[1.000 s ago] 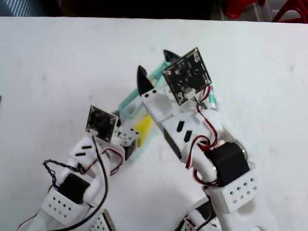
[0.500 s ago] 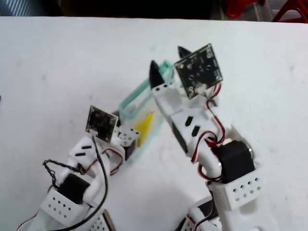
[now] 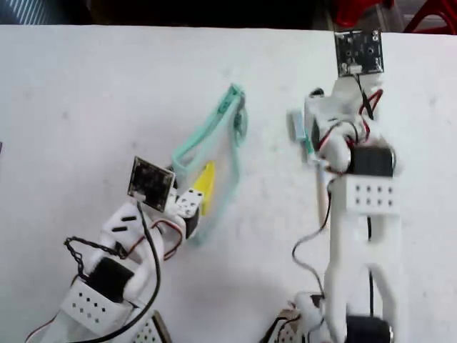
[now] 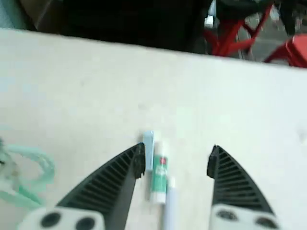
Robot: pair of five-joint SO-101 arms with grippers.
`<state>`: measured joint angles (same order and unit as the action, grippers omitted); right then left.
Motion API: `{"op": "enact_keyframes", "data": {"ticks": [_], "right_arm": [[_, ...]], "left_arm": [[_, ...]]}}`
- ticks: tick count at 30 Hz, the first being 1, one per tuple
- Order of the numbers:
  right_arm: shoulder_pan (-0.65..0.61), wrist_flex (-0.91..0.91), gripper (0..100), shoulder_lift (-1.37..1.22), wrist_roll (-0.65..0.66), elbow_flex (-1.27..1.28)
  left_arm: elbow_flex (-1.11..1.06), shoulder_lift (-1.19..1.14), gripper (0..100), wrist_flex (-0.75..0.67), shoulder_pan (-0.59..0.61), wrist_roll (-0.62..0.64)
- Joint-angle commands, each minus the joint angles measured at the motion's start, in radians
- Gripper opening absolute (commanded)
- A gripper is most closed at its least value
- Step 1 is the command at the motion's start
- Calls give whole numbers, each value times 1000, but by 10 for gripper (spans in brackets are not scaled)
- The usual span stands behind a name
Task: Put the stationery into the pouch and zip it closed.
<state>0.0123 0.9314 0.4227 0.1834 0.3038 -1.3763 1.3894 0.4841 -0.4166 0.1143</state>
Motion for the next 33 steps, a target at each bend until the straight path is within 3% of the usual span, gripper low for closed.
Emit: {"op": "enact_keyframes", "data": {"ticks": [1, 3, 7, 16, 28, 33], "right_arm": [[81, 101, 207, -150, -2, -54], [119, 156, 206, -213, 5, -48], [142, 180, 205, -312, 141, -48], [120, 150, 204, -510, 141, -48], [122, 13, 204, -690, 140, -48], [119, -33, 98, -737, 140, -55]], "left_arm": [[12, 24, 68, 2, -5, 9], [12, 24, 68, 2, -5, 8], [12, 24, 68, 2, -16, -74], [-52, 25, 65, -109, -10, -81], [-54, 25, 68, -110, -8, -81], [-54, 25, 68, -110, -12, -81]]}}
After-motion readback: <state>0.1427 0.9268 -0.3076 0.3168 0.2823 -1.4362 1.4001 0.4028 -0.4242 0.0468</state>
